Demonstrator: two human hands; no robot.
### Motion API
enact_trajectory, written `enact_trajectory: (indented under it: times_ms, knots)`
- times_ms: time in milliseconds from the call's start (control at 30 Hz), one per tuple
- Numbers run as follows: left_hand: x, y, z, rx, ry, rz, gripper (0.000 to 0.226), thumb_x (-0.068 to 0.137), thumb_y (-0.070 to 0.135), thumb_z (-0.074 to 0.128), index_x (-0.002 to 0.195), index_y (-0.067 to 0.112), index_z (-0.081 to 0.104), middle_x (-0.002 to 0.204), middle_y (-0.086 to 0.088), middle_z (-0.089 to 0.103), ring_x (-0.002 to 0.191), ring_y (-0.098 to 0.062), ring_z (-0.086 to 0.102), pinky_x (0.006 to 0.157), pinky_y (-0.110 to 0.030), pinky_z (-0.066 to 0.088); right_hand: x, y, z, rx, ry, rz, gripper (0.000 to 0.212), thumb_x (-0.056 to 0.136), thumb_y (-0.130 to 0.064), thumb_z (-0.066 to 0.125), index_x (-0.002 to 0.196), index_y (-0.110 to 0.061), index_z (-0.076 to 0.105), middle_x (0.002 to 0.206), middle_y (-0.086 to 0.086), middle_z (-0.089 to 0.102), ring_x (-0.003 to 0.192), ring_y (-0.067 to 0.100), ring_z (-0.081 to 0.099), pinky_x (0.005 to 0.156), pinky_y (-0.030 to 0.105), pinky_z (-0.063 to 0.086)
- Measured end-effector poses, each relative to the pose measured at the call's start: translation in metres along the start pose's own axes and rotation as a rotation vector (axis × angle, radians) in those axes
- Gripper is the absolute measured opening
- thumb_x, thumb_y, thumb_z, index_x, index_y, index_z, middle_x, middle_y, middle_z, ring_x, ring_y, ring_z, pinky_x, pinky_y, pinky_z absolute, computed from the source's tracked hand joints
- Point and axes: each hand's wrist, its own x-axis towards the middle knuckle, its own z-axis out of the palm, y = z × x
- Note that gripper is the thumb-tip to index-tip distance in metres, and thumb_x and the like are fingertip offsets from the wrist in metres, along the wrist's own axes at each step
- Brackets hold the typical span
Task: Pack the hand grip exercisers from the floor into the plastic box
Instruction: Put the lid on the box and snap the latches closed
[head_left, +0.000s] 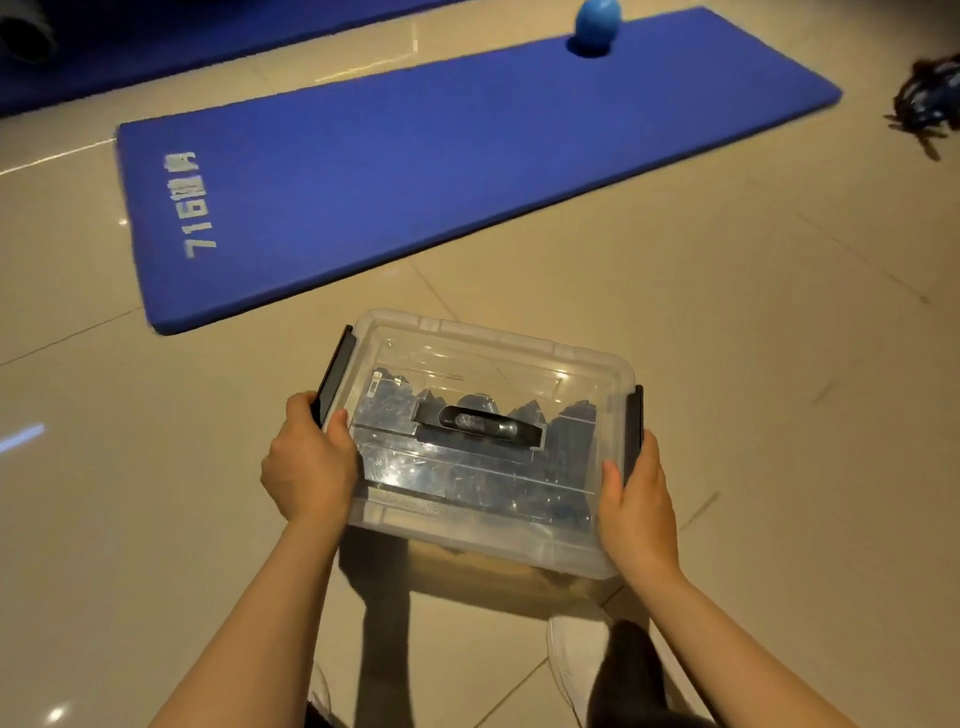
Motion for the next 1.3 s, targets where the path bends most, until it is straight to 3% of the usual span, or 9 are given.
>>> enact_trajectory:
  times_ms: [267, 500, 667, 767, 867, 967, 1067, 1200, 1300]
  knots:
    - [-0.063, 0.113, 0.073, -0.068, -0.211, 0.403, 0.054, 0.089, 0.041, 0.053, 0.138, 0.022, 0.040, 0.132, -0.009, 0.053, 0.109, -0.034, 0.055, 0.084, -0.044, 0.046, 0.005, 0.090, -0.092, -0.036, 0.223, 0.263, 0.055, 0.100, -0.030, 0.037, 0.148, -0.014, 0.018, 0.142, 0.013, 0.041, 0.121, 0.032, 0.048, 0.094, 0.041, 0.045]
    - [-0.169, 0.188, 0.129, 0.227, -0.400, 0.948, 0.090, 0.070, 0.086, 0.029, 0.146, 0.036, 0.026, 0.150, -0.026, 0.020, 0.131, -0.043, 0.026, 0.101, -0.052, 0.027, -0.060, 0.170, -0.170, -0.187, 0.426, 0.395, 0.054, 0.100, -0.025, 0.034, 0.150, -0.026, 0.013, 0.158, 0.002, 0.007, 0.142, 0.026, 0.019, 0.111, 0.041, 0.024]
    - [-0.231, 0.220, 0.141, 0.299, -0.530, 1.235, 0.098, 0.063, 0.094, 0.014, 0.147, 0.043, 0.010, 0.155, -0.023, -0.002, 0.141, -0.043, -0.002, 0.110, -0.056, -0.004, -0.128, 0.220, -0.227, -0.577, 0.189, 0.371, 0.049, 0.099, -0.035, 0.017, 0.149, -0.035, 0.015, 0.158, -0.009, 0.004, 0.143, 0.009, -0.008, 0.118, 0.042, -0.001]
    - [-0.277, 0.226, 0.143, 0.310, -0.556, 1.374, 0.090, 0.072, 0.088, 0.010, 0.146, 0.039, 0.022, 0.156, -0.012, 0.013, 0.142, -0.040, 0.001, 0.109, -0.060, -0.010, -0.160, 0.235, -0.246, -0.593, 0.109, 0.462, 0.053, 0.099, -0.042, 0.024, 0.149, -0.037, 0.005, 0.157, -0.014, -0.003, 0.138, 0.004, -0.018, 0.118, 0.041, -0.006]
    - [-0.320, 0.215, 0.134, 0.270, -0.656, 1.477, 0.078, 0.082, 0.079, 0.020, 0.140, 0.031, 0.041, 0.149, -0.007, 0.035, 0.140, -0.031, 0.023, 0.110, -0.060, 0.003, -0.181, 0.238, -0.251, -0.659, 0.068, 0.527, 0.058, 0.096, -0.051, 0.018, 0.149, -0.036, 0.001, 0.157, -0.014, -0.005, 0.139, 0.006, -0.017, 0.117, 0.043, -0.003]
    - [-0.320, 0.200, 0.128, 0.220, -0.675, 1.556, 0.076, 0.083, 0.078, 0.023, 0.142, 0.032, 0.038, 0.151, -0.003, 0.032, 0.141, -0.025, 0.020, 0.110, -0.061, 0.007, -0.186, 0.239, -0.253, -0.699, 0.057, 0.499, 0.076, 0.081, -0.063, -0.002, 0.150, -0.034, 0.008, 0.158, -0.010, 0.007, 0.146, 0.016, -0.001, 0.115, 0.045, -0.002]
    - [-0.299, 0.182, 0.126, 0.192, -0.672, 1.610, 0.084, 0.079, 0.083, 0.025, 0.146, 0.033, 0.028, 0.155, -0.001, 0.023, 0.144, -0.022, 0.012, 0.108, -0.064, 0.004, -0.186, 0.243, -0.255, -0.772, 0.058, 0.395, 0.073, 0.087, -0.069, 0.010, 0.147, -0.031, 0.027, 0.150, 0.003, 0.036, 0.141, 0.027, 0.025, 0.114, 0.047, 0.005]
    - [-0.295, 0.158, 0.124, 0.194, -0.661, 1.521, 0.076, 0.088, 0.072, 0.019, 0.149, 0.027, 0.022, 0.157, -0.003, 0.016, 0.145, -0.022, 0.010, 0.109, -0.063, 0.005, -0.179, 0.238, -0.247, -0.778, -0.050, 0.189, 0.065, 0.091, -0.067, 0.019, 0.144, -0.030, 0.033, 0.152, 0.009, 0.029, 0.140, 0.024, 0.018, 0.112, 0.036, 0.005]
    - [-0.308, 0.156, 0.129, 0.110, -0.680, 1.340, 0.075, 0.090, 0.070, 0.016, 0.150, 0.024, 0.019, 0.158, -0.005, 0.008, 0.145, -0.028, 0.002, 0.112, -0.055, -0.001, -0.175, 0.241, -0.234, -0.723, -0.037, 0.079, 0.059, 0.094, -0.060, 0.018, 0.142, -0.029, 0.033, 0.152, 0.005, 0.027, 0.137, 0.020, 0.027, 0.112, 0.036, 0.010]
